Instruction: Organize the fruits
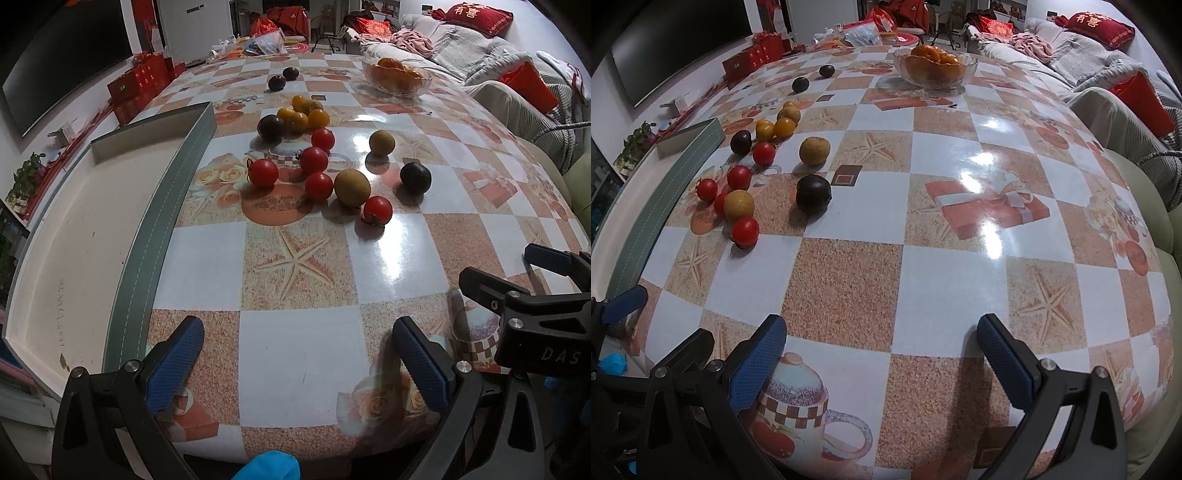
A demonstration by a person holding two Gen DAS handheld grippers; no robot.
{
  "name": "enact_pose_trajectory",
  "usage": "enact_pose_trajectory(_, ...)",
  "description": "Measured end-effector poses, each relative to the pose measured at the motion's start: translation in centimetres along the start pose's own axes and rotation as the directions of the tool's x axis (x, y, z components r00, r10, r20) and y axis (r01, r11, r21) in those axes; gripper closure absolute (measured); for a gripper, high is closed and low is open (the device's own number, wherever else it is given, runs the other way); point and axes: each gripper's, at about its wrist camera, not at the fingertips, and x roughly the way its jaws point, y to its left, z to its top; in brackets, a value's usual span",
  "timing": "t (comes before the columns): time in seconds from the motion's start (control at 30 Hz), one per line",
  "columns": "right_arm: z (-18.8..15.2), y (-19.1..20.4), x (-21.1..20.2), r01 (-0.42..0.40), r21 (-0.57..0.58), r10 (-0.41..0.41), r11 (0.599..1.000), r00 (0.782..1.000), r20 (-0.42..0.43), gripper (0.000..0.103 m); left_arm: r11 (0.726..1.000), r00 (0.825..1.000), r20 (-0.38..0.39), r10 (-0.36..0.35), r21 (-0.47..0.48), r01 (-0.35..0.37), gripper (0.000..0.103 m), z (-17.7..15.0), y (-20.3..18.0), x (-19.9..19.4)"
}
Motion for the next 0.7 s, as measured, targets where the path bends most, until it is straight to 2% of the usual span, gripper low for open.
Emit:
enact_pose_trajectory(0.37,0.3,-0.2,-0.3,-0.027,0.005,0.027,1.000,1.000,0.002,0.000,1.000,0.999,-0.039,-0.003,-0.004,0.003,0.000,0.7,-0.1,0.4)
enact_pose_trajectory(0.7,2.0,-0.6,-1.6,-0.022,-0.012,0.023,1.000,0.998,0.058,0.000,1.000,1.000,-0.012,0.005,0.024,-0.005,0.001,2.5,-0.5,-0.4)
